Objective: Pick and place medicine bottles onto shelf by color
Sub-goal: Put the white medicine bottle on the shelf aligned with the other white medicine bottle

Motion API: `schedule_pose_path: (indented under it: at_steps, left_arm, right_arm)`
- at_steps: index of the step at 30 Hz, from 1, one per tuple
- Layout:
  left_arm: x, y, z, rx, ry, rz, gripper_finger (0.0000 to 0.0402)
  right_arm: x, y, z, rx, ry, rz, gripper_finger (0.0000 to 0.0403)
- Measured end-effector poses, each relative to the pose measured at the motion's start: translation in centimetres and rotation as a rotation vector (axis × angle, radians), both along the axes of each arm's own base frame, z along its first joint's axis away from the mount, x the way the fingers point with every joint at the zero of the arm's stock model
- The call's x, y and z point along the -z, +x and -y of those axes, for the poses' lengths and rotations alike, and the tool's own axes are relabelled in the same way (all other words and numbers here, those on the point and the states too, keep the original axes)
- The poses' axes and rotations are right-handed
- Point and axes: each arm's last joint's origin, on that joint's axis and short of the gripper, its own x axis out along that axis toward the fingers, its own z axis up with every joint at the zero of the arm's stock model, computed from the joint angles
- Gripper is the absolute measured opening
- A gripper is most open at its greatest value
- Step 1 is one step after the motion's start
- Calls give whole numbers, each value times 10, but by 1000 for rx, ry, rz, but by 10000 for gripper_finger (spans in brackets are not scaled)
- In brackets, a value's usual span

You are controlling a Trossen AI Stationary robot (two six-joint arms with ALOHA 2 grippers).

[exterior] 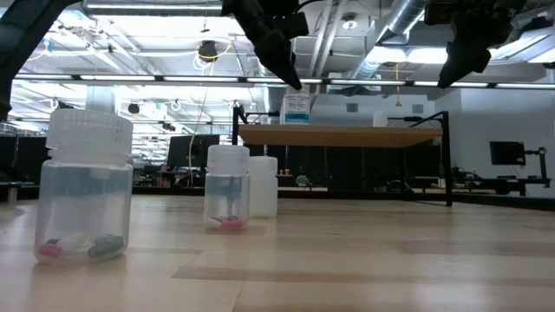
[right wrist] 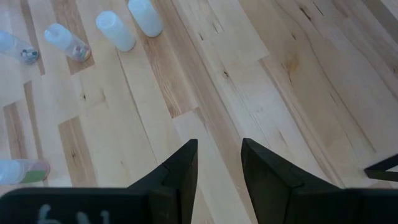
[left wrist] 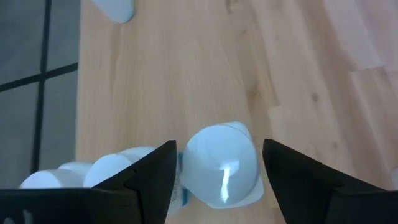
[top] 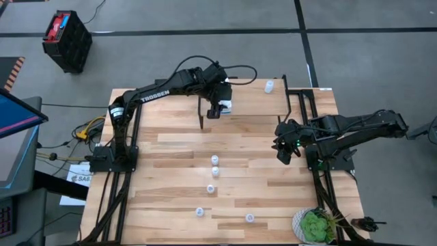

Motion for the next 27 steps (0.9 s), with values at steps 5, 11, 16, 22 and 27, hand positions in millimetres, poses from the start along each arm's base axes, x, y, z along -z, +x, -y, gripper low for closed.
schedule_pose_path:
  at_steps: [5, 11, 16, 22, 27]
  left_arm:
    - [-2, 1, -3, -50, 52, 6, 245]
    - [-3, 4, 3, -43, 58, 19, 248]
    - [-3, 7, 11, -37, 78, 9, 248]
    - [-19, 17, 33, 18, 137, 79, 247]
    - [-17, 27, 55, -10, 73, 120, 247]
  right_arm:
    - [0, 0, 0, 0, 0, 0, 147]
    - [0, 0, 0, -1, 1, 0, 147]
    - [0, 0, 0, -1, 1, -6, 147]
    - [0, -1, 0, -1, 1, -8, 147]
    - [0, 0, 0, -1, 1, -7, 147]
